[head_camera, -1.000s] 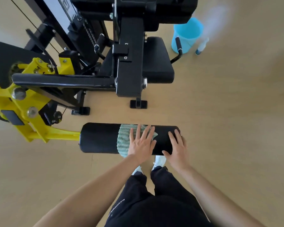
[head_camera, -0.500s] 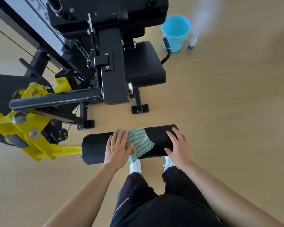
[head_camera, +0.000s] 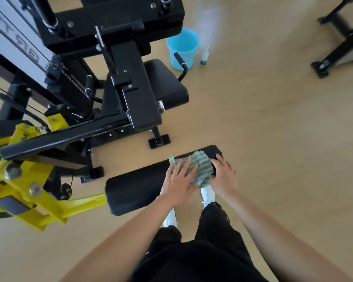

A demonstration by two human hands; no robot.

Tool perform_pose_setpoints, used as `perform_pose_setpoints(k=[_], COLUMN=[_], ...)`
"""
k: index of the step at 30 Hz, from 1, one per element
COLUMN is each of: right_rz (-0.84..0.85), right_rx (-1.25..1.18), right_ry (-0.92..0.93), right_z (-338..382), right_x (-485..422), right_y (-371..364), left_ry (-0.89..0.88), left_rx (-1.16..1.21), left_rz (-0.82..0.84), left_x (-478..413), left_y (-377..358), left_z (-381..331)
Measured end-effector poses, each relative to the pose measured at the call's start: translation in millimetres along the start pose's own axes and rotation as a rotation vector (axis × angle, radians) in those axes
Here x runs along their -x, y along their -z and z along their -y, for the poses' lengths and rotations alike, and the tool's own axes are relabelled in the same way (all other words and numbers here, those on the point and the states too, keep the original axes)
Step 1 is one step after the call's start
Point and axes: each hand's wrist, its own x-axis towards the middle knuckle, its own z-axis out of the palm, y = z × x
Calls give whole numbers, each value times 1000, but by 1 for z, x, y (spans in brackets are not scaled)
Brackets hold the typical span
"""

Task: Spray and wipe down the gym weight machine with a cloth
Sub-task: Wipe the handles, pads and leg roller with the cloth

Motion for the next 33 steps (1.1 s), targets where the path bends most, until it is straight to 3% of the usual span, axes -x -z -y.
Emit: perform_pose_setpoints(k=[2, 4, 8, 12, 17, 27, 31, 33], right_rz=[-146, -245, -89, -61, -13, 250, 443, 434], right_rx=[-42, -52, 99, 222, 285, 392, 315, 236], right_ry=[-20, 81, 306, 309, 410, 824, 933, 942], right_z=[10, 24, 47, 52, 83, 189, 222, 219], right_x=[11, 21, 27, 23, 32, 55, 59, 52], right_y=[-6, -18, -51, -68, -91, -140, -142, -139], left_ry=[13, 165, 623, 903, 877, 896, 941, 949], left_rx=[72, 168, 302, 547, 694, 1132, 1241, 1270], left_rz=[-77, -197, -315, -308, -336, -452, -476, -471], left_x=[20, 42, 88, 124, 136, 147, 153, 156], left_y=[0, -3, -15, -21, -31, -26, -28, -32], left_z=[17, 41, 103, 149, 159, 175, 176, 175])
